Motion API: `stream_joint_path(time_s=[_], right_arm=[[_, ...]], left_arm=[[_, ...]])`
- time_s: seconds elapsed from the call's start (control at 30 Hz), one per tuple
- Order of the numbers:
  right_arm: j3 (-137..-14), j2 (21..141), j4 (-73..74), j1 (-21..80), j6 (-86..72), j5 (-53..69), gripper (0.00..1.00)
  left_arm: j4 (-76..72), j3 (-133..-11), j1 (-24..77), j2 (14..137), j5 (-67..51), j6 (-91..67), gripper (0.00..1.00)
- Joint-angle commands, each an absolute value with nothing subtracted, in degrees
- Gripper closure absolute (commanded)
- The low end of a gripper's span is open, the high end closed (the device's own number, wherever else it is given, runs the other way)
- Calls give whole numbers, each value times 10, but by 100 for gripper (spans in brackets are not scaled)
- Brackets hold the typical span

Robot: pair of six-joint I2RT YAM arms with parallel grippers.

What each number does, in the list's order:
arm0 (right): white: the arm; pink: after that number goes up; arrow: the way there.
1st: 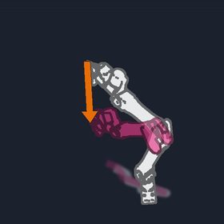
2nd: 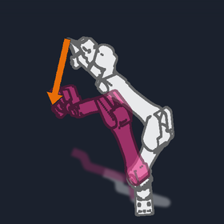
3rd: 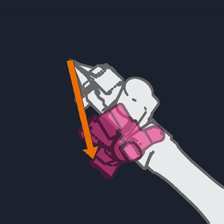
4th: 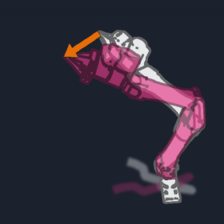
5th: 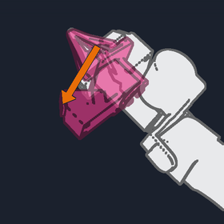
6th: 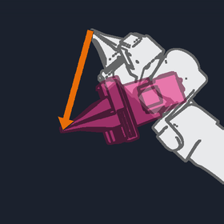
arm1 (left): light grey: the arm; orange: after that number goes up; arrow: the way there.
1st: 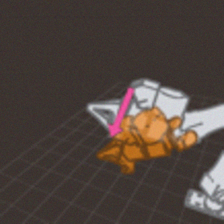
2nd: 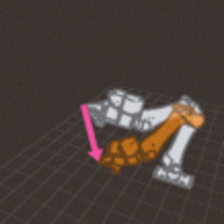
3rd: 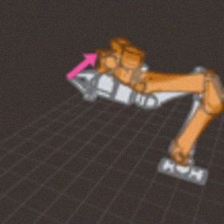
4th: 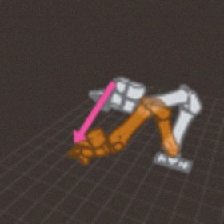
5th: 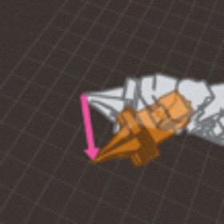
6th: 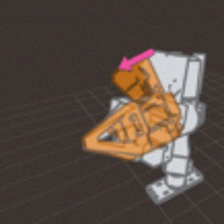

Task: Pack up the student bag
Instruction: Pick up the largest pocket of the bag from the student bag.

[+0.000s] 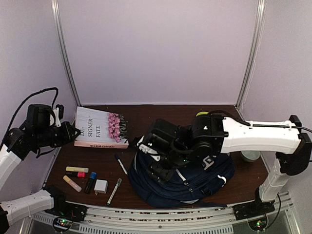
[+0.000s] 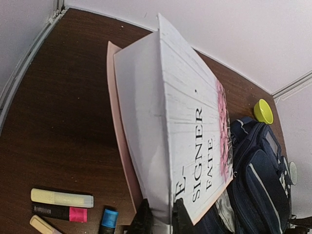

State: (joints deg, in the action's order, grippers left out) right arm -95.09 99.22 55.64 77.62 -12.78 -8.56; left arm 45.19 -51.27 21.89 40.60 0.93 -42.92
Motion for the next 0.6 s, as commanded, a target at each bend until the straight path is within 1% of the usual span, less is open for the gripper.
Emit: stream_joint_path(time_s=[0.0, 0.2, 0.47, 0.57], right_arm=[[-941, 1022, 629, 802, -112, -161, 21], [-914, 1028, 616, 806, -112, -156, 21], [-917, 1053, 592, 811, -126, -134, 22], [-918, 1064, 590, 814, -123, -145, 21]], left_arm=[[465, -533, 215, 383, 22, -422, 100], [464, -533, 215, 383, 13, -425, 100], [464, -544, 215, 387, 11, -428, 100], [464, -545, 215, 387, 10, -429, 100]])
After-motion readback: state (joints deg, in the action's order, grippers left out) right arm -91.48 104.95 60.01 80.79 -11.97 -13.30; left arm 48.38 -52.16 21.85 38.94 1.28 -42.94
